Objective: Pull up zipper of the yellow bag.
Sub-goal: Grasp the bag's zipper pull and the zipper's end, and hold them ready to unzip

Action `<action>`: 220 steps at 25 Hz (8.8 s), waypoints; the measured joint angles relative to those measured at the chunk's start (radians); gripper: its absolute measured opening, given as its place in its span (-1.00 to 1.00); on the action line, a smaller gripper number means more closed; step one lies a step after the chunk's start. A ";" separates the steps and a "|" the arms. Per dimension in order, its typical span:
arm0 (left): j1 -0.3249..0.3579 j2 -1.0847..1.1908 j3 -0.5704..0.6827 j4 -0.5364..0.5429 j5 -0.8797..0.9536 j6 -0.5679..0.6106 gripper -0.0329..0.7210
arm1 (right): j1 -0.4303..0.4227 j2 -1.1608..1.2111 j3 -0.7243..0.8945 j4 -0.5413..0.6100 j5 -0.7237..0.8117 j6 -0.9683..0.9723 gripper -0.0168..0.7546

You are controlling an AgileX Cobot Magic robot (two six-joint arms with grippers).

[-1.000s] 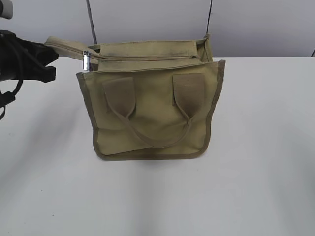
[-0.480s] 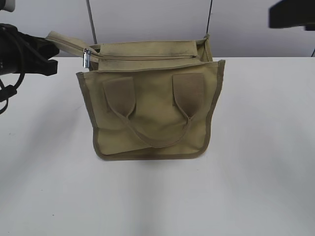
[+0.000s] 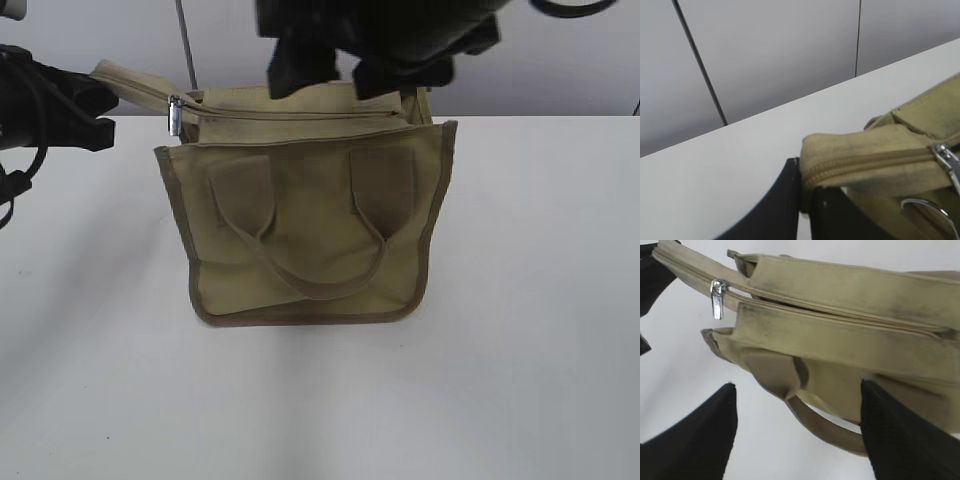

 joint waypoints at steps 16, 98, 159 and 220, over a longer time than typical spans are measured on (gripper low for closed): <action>0.000 -0.020 0.000 0.005 0.004 -0.026 -0.85 | 0.127 0.387 -0.403 0.010 -0.003 0.052 0.38; -0.040 -0.116 0.000 0.002 0.090 -0.033 -0.85 | 0.057 0.464 -0.414 0.194 -0.143 -0.070 -0.17; -0.040 -0.120 0.000 -0.003 0.094 -0.072 -0.85 | 0.052 0.525 -0.414 0.287 -0.178 -0.229 -0.22; -0.042 -0.073 0.000 0.050 0.165 -0.076 -0.85 | -0.228 0.382 -0.421 0.183 0.448 -0.439 -0.81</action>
